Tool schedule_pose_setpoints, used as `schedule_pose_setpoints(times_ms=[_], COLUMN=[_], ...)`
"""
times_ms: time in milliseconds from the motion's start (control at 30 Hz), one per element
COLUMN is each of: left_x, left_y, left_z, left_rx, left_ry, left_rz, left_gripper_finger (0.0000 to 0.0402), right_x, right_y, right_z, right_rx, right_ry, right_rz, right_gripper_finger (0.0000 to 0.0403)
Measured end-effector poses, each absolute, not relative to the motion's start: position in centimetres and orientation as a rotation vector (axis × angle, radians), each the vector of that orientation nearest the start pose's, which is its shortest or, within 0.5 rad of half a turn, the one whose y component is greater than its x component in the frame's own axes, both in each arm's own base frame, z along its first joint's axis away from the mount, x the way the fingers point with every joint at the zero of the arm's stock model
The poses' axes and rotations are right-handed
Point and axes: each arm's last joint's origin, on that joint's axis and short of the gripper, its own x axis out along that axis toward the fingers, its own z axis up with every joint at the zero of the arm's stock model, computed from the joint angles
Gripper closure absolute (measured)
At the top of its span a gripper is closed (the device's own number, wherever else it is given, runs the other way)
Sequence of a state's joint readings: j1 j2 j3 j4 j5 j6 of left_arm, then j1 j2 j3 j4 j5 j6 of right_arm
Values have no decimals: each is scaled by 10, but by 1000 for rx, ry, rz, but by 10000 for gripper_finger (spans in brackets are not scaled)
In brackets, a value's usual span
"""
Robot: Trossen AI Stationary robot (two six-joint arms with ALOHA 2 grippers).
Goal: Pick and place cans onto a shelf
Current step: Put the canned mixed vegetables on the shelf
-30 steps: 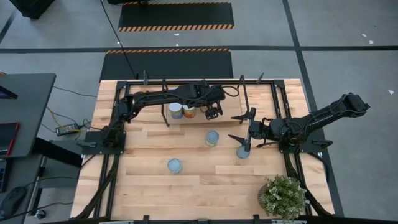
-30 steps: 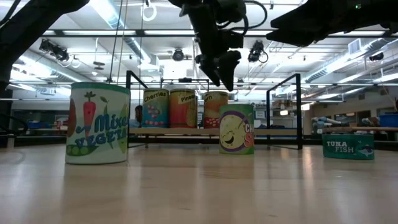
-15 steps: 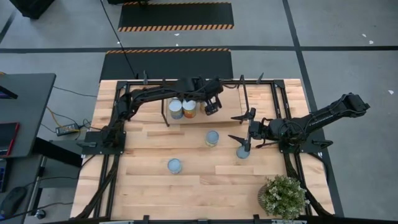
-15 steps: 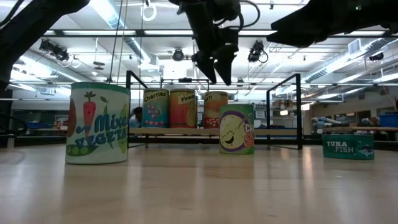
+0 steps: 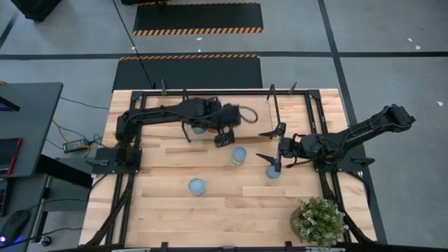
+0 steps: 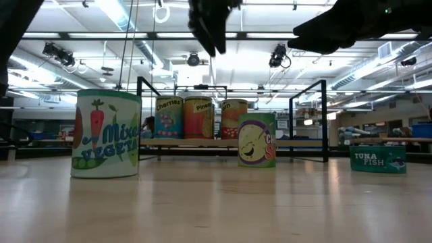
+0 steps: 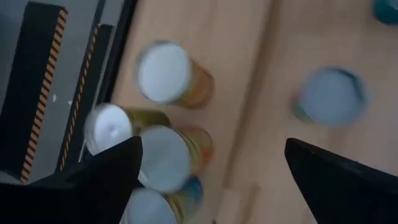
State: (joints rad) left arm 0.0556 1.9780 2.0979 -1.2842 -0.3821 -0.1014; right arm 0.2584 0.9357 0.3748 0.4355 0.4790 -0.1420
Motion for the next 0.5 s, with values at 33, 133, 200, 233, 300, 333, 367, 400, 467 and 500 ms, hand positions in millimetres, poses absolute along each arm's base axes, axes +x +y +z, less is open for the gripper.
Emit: schedule_pose_setpoints(times_ms=[33,133,200,233,300,333,367,400,467,500], left_x=[394,387,383,381,378,376,374,371,364,361], left_y=[24,-5,-25,-34,-49,-54,-59,-63,-72,-76], left_z=[351,356,354,353,350,348,347,346,345,345], left_rx=[110,146,171,179,171,161,153,147,134,130], left_ry=[1137,1147,1171,1190,1221,1229,1245,1263,1293,1304], left_rz=[427,335,273,252,248,262,282,307,338,356], left_gripper_finger=[1,1,1,1,1,1,1,1,1,1], right_x=[193,196,197,198,198,198,198,198,198,198], right_y=[37,37,36,35,34,34,34,34,34,34], right_z=[224,223,222,223,224,224,224,224,224,224], right_rx=[-185,-183,-183,-183,-178,-174,-170,-167,-161,-159], right_ry=[133,133,129,124,119,119,118,116,117,116], right_rz=[-197,-161,-163,-166,-171,-172,-172,-173,-172,-172], right_gripper_finger=[31,31,31,31,31,31,31,31,31,31])
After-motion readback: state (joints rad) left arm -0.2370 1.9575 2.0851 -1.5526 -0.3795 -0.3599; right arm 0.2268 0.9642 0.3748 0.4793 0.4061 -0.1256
